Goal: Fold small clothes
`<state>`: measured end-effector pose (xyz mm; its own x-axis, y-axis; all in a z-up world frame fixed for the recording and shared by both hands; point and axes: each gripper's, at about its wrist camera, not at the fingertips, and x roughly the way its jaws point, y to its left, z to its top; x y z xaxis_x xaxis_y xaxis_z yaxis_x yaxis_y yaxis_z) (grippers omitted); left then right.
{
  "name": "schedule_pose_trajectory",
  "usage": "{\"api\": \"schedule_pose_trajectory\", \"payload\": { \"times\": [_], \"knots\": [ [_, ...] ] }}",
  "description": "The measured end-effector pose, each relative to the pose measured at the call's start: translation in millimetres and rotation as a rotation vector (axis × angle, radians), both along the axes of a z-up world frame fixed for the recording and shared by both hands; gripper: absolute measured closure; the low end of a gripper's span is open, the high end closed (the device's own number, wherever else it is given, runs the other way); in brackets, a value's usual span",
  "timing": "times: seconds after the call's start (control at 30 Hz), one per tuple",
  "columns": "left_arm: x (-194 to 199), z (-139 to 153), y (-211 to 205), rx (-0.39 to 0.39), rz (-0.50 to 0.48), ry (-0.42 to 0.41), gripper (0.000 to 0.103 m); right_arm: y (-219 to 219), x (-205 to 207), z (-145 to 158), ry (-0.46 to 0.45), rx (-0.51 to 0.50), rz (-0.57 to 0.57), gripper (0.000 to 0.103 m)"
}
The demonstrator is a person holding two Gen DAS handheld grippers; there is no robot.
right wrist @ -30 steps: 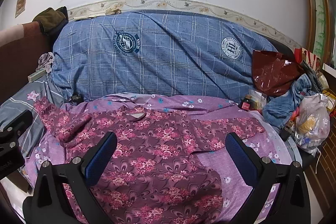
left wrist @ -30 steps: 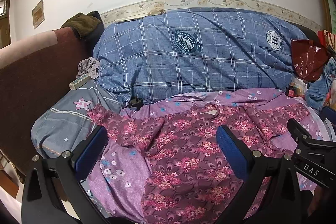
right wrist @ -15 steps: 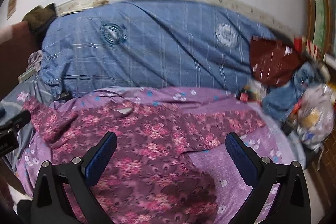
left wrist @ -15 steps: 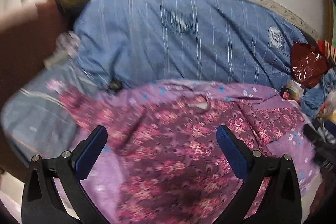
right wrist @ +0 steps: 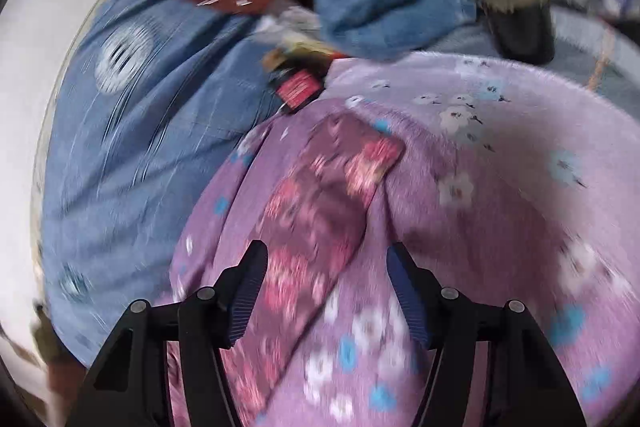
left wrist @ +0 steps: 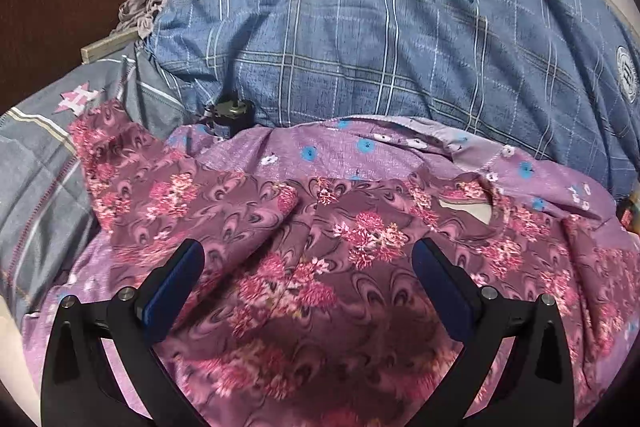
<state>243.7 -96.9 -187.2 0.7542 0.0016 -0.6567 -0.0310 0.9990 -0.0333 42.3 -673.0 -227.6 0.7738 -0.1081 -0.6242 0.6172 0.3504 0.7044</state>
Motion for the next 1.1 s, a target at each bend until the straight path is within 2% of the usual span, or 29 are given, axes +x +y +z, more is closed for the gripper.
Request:
{"api": "schedule_pose_trajectory", "payload": {
  "times": [0.07,0.1,0.17,0.23,0.27,0.3,0.4,0.47,0.57,0.67,0.77,0.87,0.97,1.1],
  "knots": [
    [9.9,-6.9,-0.2,-0.018,0.007,0.019,0.0,-13.5,11.0,-12.6,-0.014,0.065,0.005,0.046],
    [13.1,-8.2,-1.1,-0.036,0.006,0.032,0.0,-17.3,17.0,-17.9,0.008,0.078,-0.001,0.047],
    [18.7,-8.2,-1.2,-0.066,0.005,0.032,0.0,-21.2,27.7,-21.5,-0.003,0.071,0.002,0.05],
    [21.5,-7.0,-2.1,-0.062,0.006,0.009,0.0,-22.8,37.1,-21.1,0.018,0.059,-0.009,0.063],
    [21.3,-5.8,-3.6,-0.053,0.0,0.0,0.0,-25.3,41.5,-22.2,0.026,0.052,-0.021,0.081],
    [21.5,-5.0,-3.8,-0.047,-0.003,-0.005,0.0,-28.7,47.3,-24.1,0.044,0.045,-0.029,0.091],
    [23.1,-0.7,1.5,-0.03,0.007,-0.021,0.0,-22.0,48.0,-11.8,0.046,0.006,-0.042,0.092],
    [23.2,3.4,9.7,-0.039,0.024,-0.03,0.0,-11.5,45.6,7.1,-0.01,-0.031,-0.021,0.092],
    [19.1,12.7,28.3,-0.046,0.061,-0.06,0.0,17.3,45.3,51.8,-0.11,-0.072,0.041,0.092],
    [15.2,21.1,49.1,-0.025,0.102,-0.092,0.0,61.2,51.9,105.9,-0.217,-0.114,0.147,0.092],
    [14.5,25.9,76.2,-0.013,0.152,-0.106,0.0,127.3,71.5,157.7,-0.308,-0.138,0.293,0.092],
    [16.2,26.7,108.6,-0.034,0.212,-0.09,0.0,197.2,96.2,187.8,-0.365,-0.147,0.431,0.091],
    [15.5,28.3,149.8,-0.08,0.296,-0.09,0.0,270.8,122.7,194.7,-0.397,-0.142,0.552,0.091],
    [7.8,31.6,194.0,-0.119,0.405,-0.123,0.0,360.5,161.8,171.8,-0.364,-0.122,0.682,0.091]
  ]
}}
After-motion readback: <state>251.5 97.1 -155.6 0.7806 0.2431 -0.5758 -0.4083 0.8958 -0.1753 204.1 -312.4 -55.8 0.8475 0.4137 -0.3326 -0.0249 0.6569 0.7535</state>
